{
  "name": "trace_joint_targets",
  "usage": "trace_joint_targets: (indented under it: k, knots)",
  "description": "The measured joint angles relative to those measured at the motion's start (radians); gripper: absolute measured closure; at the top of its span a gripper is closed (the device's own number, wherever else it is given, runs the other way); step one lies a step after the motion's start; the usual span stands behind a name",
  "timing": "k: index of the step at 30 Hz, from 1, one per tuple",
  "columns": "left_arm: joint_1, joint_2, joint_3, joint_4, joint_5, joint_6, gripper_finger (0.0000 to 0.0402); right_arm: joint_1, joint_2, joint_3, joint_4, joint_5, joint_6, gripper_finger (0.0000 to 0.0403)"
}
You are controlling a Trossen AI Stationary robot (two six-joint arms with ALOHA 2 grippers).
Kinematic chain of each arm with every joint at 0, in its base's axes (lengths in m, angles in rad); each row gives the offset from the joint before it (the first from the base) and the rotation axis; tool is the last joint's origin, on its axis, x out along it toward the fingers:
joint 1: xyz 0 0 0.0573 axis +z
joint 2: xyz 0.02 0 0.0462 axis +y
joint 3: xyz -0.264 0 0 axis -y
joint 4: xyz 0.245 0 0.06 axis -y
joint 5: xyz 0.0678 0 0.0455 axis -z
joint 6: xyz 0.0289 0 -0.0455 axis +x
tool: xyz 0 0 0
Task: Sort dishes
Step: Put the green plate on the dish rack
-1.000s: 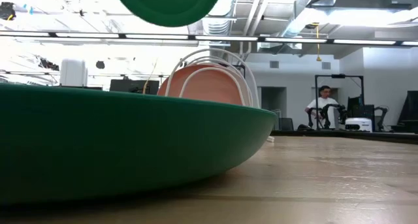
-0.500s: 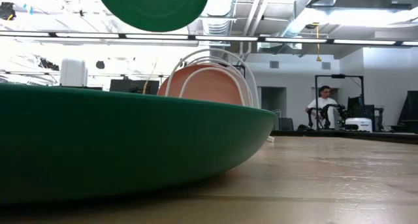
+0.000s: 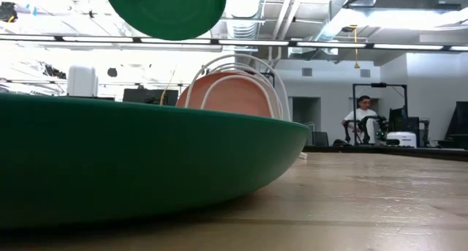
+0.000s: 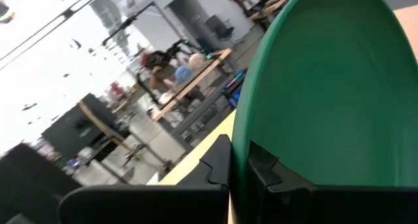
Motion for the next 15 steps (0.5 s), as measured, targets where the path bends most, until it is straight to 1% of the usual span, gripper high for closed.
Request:
trace_joint_targets:
  k: [4, 6, 7, 10, 11, 13, 15]
  knots:
    - [0.06, -0.001, 0.03, 0.033, -0.005, 0.067, 0.0401, -0.005, 0.0, 0.0, 0.0, 0.0, 0.0, 0.0305]
    - [0.076, -0.002, 0.039, 0.092, 0.009, 0.147, 0.0401, -0.007, 0.0, 0.0, 0.0, 0.0, 0.0, 0.0305]
    - [0.082, -0.002, 0.04, 0.141, 0.06, 0.203, 0.0401, -0.007, 0.0, 0.0, 0.0, 0.0, 0.0, 0.0305]
    - [0.088, 0.0, 0.039, 0.325, 0.301, 0.372, 0.0401, -0.012, 0.0, 0.0, 0.0, 0.0, 0.0, 0.0305]
    - [0.087, 0.007, 0.037, 0.401, 0.355, 0.435, 0.0401, -0.013, 0.0, 0.0, 0.0, 0.0, 0.001, 0.0305]
    - [0.088, 0.019, 0.03, 0.565, 0.442, 0.578, 0.0401, -0.013, 0.0, 0.0, 0.0, 0.0, 0.0, 0.0305]
    - [0.093, 0.043, 0.022, 0.74, 0.476, 0.737, 0.0401, -0.013, 0.0, 0.0, 0.0, 0.0, 0.0, 0.0305]
